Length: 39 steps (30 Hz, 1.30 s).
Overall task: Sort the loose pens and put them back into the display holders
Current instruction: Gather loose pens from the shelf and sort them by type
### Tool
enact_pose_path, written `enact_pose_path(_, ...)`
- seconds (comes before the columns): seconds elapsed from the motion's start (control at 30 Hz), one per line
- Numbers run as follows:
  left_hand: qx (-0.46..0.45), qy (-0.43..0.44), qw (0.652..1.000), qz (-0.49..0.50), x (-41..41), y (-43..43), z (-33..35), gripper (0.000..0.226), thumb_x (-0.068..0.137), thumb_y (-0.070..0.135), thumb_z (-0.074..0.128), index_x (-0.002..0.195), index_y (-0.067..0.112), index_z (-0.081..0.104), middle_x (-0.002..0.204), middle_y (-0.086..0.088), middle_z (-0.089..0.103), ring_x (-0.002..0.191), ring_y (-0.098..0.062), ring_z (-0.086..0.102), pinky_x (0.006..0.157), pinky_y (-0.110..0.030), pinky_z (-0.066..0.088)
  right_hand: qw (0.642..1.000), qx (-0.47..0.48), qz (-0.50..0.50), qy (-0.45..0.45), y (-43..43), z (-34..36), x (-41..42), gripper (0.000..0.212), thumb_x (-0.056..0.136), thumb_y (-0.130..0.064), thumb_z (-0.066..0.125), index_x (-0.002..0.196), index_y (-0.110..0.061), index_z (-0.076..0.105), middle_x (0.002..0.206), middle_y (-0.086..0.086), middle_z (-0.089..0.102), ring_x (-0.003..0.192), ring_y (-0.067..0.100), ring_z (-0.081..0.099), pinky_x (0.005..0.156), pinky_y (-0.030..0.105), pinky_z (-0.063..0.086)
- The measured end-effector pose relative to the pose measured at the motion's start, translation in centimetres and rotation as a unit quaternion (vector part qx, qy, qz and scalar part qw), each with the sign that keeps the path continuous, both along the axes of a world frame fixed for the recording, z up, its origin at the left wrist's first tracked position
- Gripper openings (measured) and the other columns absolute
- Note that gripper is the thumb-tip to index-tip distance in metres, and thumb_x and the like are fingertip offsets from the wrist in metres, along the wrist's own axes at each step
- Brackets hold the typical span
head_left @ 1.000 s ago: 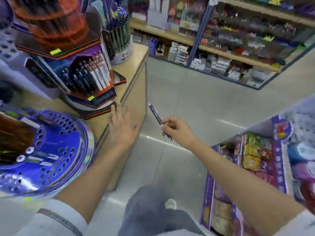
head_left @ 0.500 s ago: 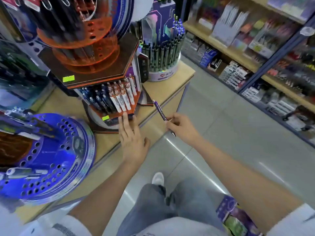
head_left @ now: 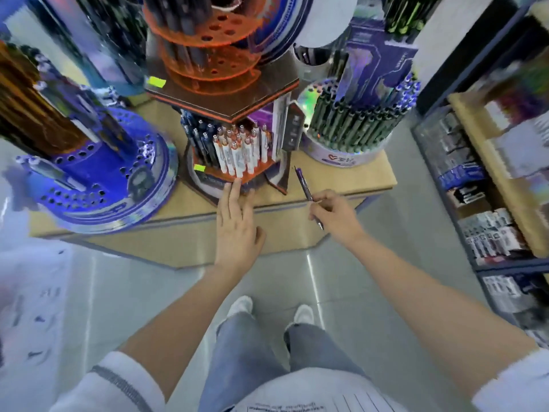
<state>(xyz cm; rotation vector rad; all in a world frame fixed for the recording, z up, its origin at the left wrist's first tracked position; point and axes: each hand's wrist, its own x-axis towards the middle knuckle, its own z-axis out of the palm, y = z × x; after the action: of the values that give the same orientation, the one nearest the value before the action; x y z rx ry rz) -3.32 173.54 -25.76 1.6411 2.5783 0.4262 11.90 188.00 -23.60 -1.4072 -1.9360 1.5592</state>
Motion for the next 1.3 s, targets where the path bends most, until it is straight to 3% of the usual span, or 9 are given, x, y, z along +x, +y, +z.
enact_pose_path(0.2, -0.019, -0.038, 0.996, -0.073, 3.3, 3.0, 0.7, 0.068, 0.074, 0.013, 0.062, 0.139, 0.007, 0.043, 0.15, -0.017, 0.036, 0.142, -0.038, 0.024, 0.111, -0.054, 0.029, 0.999, 0.032, 0.001, -0.02, 3.2, -1.2, 1.5, 0.007, 0.091, -0.014, 0.062, 0.089, -0.014, 0.055, 0.06, -0.003, 0.064, 0.054, 0.008, 0.056, 0.058, 0.026, 0.043)
enact_pose_path(0.3, -0.083, -0.041, 0.993, -0.075, 3.5, 4.6, 0.7, 0.075, 0.083, 0.022, 0.059, 0.15, 0.014, 0.026, 0.16, -0.01, 0.017, 0.148, -0.032, 0.008, 0.118, -0.048, 0.016, 0.997, 0.063, 0.01, -0.046, 4.6, -1.9, 0.8, 0.007, 0.09, -0.016, 0.062, 0.089, -0.014, 0.056, 0.059, -0.003, 0.064, 0.048, 0.001, 0.052, 0.058, 0.027, 0.041)
enact_pose_path(0.43, -0.123, -0.041, 0.991, -0.043, 2.9, 5.8, 0.2, 0.084, 0.089, 0.031, 0.055, 0.154, 0.014, 0.005, 0.162, -0.007, -0.002, 0.149, -0.026, -0.008, 0.119, -0.038, 0.001, 0.993, 0.068, 0.04, -0.087, 6.0, -2.7, -1.0, 0.012, 0.087, -0.016, 0.065, 0.097, -0.012, 0.06, 0.067, -0.003, 0.062, 0.066, 0.018, 0.056, 0.067, 0.03, 0.045)
enact_pose_path(0.53, -0.143, -0.047, 0.988, -0.037, 2.5, 6.1, -0.4, 0.086, 0.09, 0.033, 0.053, 0.153, 0.01, 0.0, 0.162, -0.006, -0.005, 0.149, -0.023, -0.007, 0.119, -0.036, -0.001, 0.991, 0.086, 0.051, -0.092, 6.8, -3.1, -2.5, 0.014, 0.084, -0.012, 0.066, 0.098, -0.01, 0.062, 0.066, -0.013, 0.053, 0.074, 0.015, 0.052, 0.067, 0.025, 0.039)
enact_pose_path(0.87, -0.14, -0.042, 0.988, -0.041, 2.3, 6.1, -1.2, 0.085, 0.089, 0.031, 0.052, 0.153, 0.008, 0.0, 0.162, -0.008, 0.002, 0.149, -0.022, -0.004, 0.12, -0.035, -0.004, 0.986, 0.121, 0.062, -0.092, 7.6, -4.4, -4.5, 0.017, 0.079, -0.009, 0.067, 0.095, -0.01, 0.062, 0.08, 0.005, 0.065, 0.079, 0.028, 0.062, 0.073, 0.036, 0.05)
enact_pose_path(1.0, -0.106, -0.06, 0.992, -0.038, 2.2, 5.9, -0.8, 0.079, 0.088, 0.025, 0.054, 0.153, 0.009, 0.013, 0.16, -0.008, 0.015, 0.149, -0.024, 0.005, 0.121, -0.037, 0.003, 0.98, 0.15, 0.093, -0.092, 7.4, -4.8, -3.6, 0.03, 0.074, -0.014, 0.068, 0.104, -0.012, 0.061, 0.096, 0.013, 0.063, 0.084, 0.027, 0.06, 0.078, 0.038, 0.051)
enact_pose_path(1.07, -0.061, -0.08, 0.994, -0.029, 2.2, 5.2, -0.3, 0.07, 0.083, 0.017, 0.058, 0.147, 0.007, 0.031, 0.152, -0.011, 0.034, 0.143, -0.028, 0.025, 0.12, -0.04, 0.019, 0.977, 0.178, 0.096, -0.069, 6.6, -4.0, -3.3, 0.03, 0.077, -0.009, 0.067, 0.106, -0.012, 0.062, 0.097, 0.009, 0.06, 0.076, 0.018, 0.056, 0.075, 0.032, 0.049)
enact_pose_path(1.17, 0.005, -0.104, 0.995, 0.009, 1.8, 3.1, 0.0, 0.054, 0.076, 0.011, 0.057, 0.129, 0.008, 0.054, 0.124, -0.011, 0.057, 0.117, -0.031, 0.05, 0.095, -0.045, 0.047, 0.968, 0.211, 0.137, -0.002, 4.1, -2.3, -3.6, 0.02, 0.082, -0.01, 0.066, 0.101, -0.015, 0.063, 0.084, 0.002, 0.063, 0.065, 0.008, 0.054, 0.068, 0.025, 0.048)
enact_pose_path(1.3, 0.02, -0.112, 0.989, 0.092, 0.7, -2.6, 0.8, 0.042, 0.077, 0.016, 0.049, 0.118, 0.013, 0.06, 0.111, -0.008, 0.06, 0.097, -0.031, 0.056, 0.076, -0.039, 0.05, 0.948, 0.192, 0.254, 0.014, -1.0, -0.2, -5.7, 0.012, 0.088, -0.016, 0.064, 0.099, -0.016, 0.064, 0.075, -0.013, 0.059, 0.064, 0.0, 0.053, 0.064, 0.016, 0.044)
